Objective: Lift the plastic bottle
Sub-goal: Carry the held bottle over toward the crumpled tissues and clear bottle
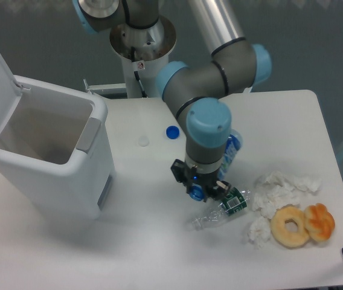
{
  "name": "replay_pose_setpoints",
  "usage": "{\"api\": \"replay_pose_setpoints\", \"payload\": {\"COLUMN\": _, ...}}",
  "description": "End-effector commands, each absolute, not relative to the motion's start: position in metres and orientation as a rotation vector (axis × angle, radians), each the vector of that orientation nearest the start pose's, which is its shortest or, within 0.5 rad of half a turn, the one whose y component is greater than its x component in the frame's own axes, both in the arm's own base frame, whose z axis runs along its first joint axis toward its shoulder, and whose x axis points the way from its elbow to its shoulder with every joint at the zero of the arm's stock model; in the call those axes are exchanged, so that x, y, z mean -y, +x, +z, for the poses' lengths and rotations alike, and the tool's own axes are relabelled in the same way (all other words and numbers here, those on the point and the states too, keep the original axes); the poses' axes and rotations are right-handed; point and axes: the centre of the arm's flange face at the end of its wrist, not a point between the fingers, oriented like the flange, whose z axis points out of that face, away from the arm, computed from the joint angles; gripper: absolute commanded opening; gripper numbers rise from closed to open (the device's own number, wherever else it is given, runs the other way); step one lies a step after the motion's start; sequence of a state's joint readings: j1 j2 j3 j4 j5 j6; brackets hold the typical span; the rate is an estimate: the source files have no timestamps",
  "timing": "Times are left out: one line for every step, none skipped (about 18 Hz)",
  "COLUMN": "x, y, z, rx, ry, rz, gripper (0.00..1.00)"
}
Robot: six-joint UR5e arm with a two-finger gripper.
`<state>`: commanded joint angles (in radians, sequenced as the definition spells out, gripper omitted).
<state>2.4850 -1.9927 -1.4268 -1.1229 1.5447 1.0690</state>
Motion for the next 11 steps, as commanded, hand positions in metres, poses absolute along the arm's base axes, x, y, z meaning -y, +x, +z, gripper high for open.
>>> {"api": "replay_pose_setpoints", "payload": {"x": -0.509, "y": -0.454, "z": 0.378, "rx": -0.232, "ry": -2.996, "rz": 0.231, "gripper": 0.02}}
{"api": "replay_pose_setpoints", "payload": {"x": -0.505, "y": -0.458, "z": 0.393, "rx": -0.236, "ry": -2.983, "rz": 0.261, "gripper": 0.03}}
{"api": "replay_pose_setpoints", "payload": {"x": -0.506, "y": -0.460, "z": 0.404, "rx": -0.252, "ry": -2.977, "rz": 0.272, "gripper": 0.03}}
{"api": "replay_pose_setpoints", "payload": {"x": -0.505, "y": -0.464, "z": 0.415, "rx": -0.277, "ry": -2.975, "rz": 0.275, "gripper": 0.04}}
{"api": "replay_pose_setpoints", "payload": {"x": -0.506, "y": -0.466, "z": 0.424, "rx": -0.295, "ry": -2.973, "rz": 0.284, "gripper": 0.05}}
{"api": "replay_pose_setpoints", "payload": {"x": -0.505, "y": -0.469, "z": 0.433, "rx": -0.297, "ry": -2.967, "rz": 0.296, "gripper": 0.06}}
{"api": "replay_pose_setpoints", "payload": {"x": -0.505, "y": -0.470, "z": 0.440, "rx": -0.297, "ry": -2.965, "rz": 0.303, "gripper": 0.07}}
{"api": "replay_pose_setpoints", "payload": {"x": -0.503, "y": -0.472, "z": 0.444, "rx": -0.292, "ry": -2.969, "rz": 0.300, "gripper": 0.07}}
{"api": "replay_pose_setpoints", "payload": {"x": -0.499, "y": -0.472, "z": 0.448, "rx": -0.286, "ry": -2.980, "rz": 0.291, "gripper": 0.07}}
{"api": "replay_pose_setpoints", "payload": {"x": -0.492, "y": -0.471, "z": 0.453, "rx": -0.279, "ry": -2.994, "rz": 0.285, "gripper": 0.07}}
{"api": "replay_pose_setpoints", "payload": {"x": -0.487, "y": -0.471, "z": 0.454, "rx": -0.283, "ry": -3.009, "rz": 0.272, "gripper": 0.07}}
